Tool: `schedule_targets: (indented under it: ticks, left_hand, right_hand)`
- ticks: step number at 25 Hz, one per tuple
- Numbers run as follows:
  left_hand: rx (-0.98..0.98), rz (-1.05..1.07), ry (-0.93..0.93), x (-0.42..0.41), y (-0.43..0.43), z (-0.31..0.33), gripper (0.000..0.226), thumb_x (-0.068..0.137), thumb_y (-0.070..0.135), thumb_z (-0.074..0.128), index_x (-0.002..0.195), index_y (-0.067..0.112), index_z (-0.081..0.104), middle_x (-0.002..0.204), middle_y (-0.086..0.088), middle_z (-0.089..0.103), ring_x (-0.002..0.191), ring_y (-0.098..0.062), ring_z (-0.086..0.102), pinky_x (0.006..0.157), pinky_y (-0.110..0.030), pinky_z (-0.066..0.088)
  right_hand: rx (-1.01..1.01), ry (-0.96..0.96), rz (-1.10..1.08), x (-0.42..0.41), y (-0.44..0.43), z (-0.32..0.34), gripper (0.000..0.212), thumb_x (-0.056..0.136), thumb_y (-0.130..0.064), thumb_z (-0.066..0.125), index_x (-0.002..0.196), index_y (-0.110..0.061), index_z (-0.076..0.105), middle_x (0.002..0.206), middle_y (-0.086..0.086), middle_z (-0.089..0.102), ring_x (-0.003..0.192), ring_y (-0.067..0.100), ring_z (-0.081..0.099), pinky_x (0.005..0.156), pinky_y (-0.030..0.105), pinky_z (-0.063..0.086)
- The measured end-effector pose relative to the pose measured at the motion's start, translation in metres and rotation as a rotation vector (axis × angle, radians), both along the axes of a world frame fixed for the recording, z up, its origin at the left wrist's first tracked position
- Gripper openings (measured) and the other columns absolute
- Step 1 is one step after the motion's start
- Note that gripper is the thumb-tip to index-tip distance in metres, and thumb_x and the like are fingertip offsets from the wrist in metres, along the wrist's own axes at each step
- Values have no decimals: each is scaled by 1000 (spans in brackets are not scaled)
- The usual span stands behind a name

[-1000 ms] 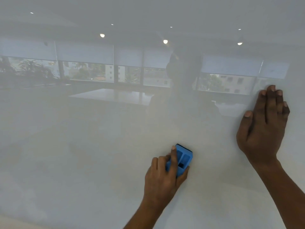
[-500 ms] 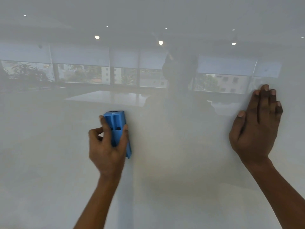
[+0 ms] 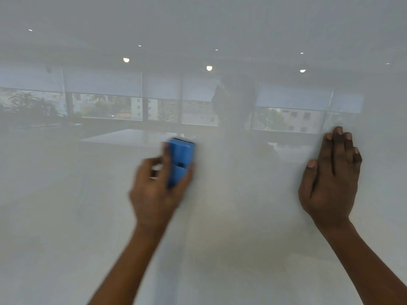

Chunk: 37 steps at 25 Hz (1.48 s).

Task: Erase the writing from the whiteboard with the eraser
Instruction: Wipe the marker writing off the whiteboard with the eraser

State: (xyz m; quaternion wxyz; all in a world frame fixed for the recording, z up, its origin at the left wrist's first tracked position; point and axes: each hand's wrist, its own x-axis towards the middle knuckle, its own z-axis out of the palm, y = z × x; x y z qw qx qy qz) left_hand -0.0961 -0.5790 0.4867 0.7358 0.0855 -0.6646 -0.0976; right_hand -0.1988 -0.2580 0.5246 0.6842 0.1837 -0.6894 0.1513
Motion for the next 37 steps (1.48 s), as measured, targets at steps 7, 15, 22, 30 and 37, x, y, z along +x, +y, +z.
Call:
schedule_targets:
  ticks: [7, 15, 22, 30, 37]
  left_hand:
    - [281, -102, 9, -4, -6, 49, 64, 88, 57, 74, 139, 17, 69, 100, -13, 65, 75, -27, 61, 64, -35, 48]
    - [-340, -215, -19, -32, 141, 48, 59, 91, 54, 72, 136, 15, 71, 98, -6, 70, 75, -21, 65, 50, -31, 54]
    - [285, -169, 74, 8, -36, 95, 69, 85, 60, 74, 142, 22, 67, 97, -2, 55, 75, -14, 51, 68, -27, 43]
    - [135, -238, 60, -24, 83, 112, 68, 80, 62, 73, 138, 28, 69, 100, -1, 66, 82, -23, 67, 63, -33, 53]
    - [7, -123, 40, -18, 63, 112, 67, 84, 64, 67, 140, 26, 68, 108, -6, 69, 88, -27, 69, 58, -35, 51]
  right_hand:
    - [-22, 2, -30, -1, -4, 0, 54, 106, -17, 35, 155, 6, 33, 163, 22, 30, 156, 34, 22, 126, 53, 22]
    - [9, -17, -2, 0, 4, 1, 54, 104, -18, 36, 154, 5, 35, 163, 21, 31, 155, 32, 23, 124, 55, 25]
    - [-13, -3, -8, 0, -2, 0, 53, 105, -17, 36, 153, 6, 36, 162, 22, 32, 155, 34, 25, 125, 54, 23]
    - [-19, -16, -20, 1, -3, 0, 54, 104, -17, 35, 154, 6, 35, 163, 21, 31, 155, 34, 24, 127, 51, 20]
    - [-10, -35, -4, 2, 1, 0, 54, 105, -16, 34, 154, 5, 34, 164, 19, 29, 155, 32, 24, 127, 51, 21]
